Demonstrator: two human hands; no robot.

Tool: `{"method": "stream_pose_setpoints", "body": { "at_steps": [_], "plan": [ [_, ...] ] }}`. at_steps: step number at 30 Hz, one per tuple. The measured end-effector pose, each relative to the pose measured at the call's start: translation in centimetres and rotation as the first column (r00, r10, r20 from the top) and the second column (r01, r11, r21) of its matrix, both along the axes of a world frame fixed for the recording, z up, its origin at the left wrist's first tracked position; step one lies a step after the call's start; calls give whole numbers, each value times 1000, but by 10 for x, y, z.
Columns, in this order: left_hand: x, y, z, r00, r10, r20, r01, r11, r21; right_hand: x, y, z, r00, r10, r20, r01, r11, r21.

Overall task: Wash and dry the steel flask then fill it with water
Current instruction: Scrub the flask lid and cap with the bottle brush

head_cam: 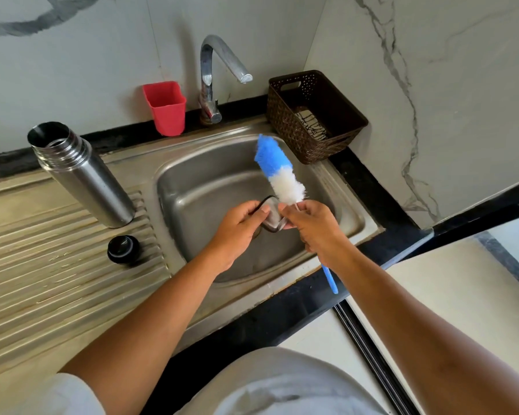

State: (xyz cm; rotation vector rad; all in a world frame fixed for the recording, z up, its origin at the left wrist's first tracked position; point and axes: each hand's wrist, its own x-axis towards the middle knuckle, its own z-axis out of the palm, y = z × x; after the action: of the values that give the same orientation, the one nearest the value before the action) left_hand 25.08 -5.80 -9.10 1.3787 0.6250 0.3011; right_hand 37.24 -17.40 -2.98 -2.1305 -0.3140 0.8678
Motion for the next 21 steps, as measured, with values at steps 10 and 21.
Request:
{"method": "stream_pose_setpoints", "body": {
  "at_steps": [10,21],
  "plan": [
    [-16,41,-41,936,248,-249,-217,965,147,20,-28,112,676,593,438,-377,789,-486],
    [7,-4,-30,981,119,-155,-73,959,274,-14,16,65,471,817,332,-365,524,-770]
  ]
}}
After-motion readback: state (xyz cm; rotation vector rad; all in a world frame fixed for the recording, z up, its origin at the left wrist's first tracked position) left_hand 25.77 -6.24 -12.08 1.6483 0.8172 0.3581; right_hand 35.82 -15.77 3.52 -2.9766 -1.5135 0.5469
